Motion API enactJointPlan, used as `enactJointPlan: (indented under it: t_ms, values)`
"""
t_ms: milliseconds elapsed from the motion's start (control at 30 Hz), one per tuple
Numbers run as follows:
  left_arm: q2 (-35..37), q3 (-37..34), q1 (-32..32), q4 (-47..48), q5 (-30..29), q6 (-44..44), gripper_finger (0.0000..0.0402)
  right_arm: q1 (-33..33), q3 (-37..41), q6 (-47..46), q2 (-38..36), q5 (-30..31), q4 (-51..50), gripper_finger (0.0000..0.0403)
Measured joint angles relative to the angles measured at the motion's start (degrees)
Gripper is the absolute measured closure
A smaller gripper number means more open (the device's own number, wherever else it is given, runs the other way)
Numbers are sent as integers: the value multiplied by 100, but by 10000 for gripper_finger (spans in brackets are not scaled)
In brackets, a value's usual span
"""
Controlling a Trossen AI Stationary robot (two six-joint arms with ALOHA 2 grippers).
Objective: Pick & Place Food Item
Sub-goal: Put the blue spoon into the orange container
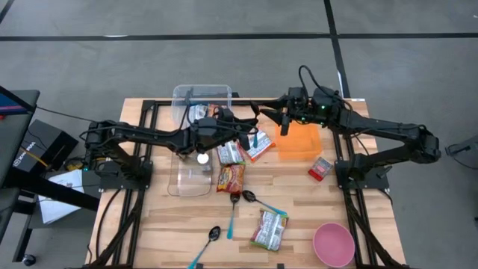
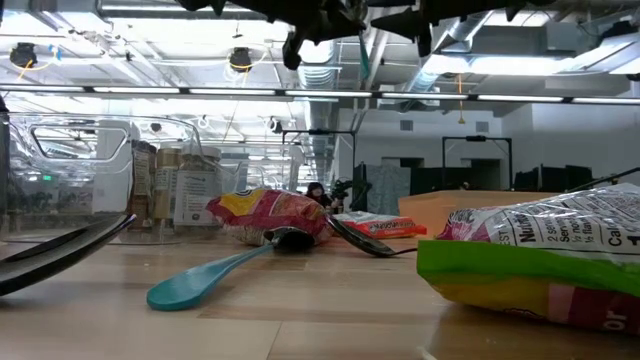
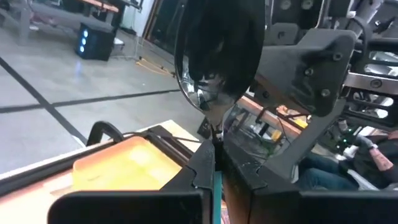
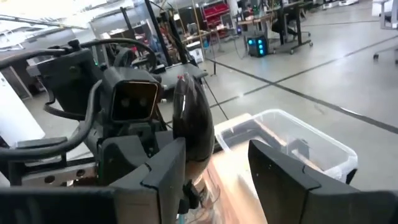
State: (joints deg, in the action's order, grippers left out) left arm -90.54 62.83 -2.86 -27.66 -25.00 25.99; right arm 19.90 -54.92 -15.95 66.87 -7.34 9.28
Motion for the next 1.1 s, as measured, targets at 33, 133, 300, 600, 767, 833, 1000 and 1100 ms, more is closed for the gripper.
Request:
enactJointPlan:
  t_ms: [33, 133, 300, 600, 767, 833, 1000, 1100]
  values:
    - [1, 0, 10, 69, 17, 66, 397, 4, 0, -2, 2, -2, 2, 233]
    - [9, 2, 20, 533, 3, 152, 397, -9, 2, -12, 71, -4, 18, 233]
    - [2, 0, 22, 971, -338, 406, 397, -39, 4, -17, 88, -13, 26, 233]
    - [2, -2, 27, 1346, -712, 774, 397, -37, 7, 179, 100, 148, -280, 233]
    - [2, -1, 27, 1392, -714, 893, 398, -23, 12, 262, 285, 182, -305, 233]
    - [2, -2, 27, 1392, -702, 892, 398, -37, 0, 242, 442, 182, -251, 233]
    - [4, -1, 47, 1561, -603, 891, 398, -69, 7, 93, 779, 130, 80, 233]
    - [4, -2, 63, 1572, -594, 890, 398, -75, -33, 90, 848, 126, 155, 233]
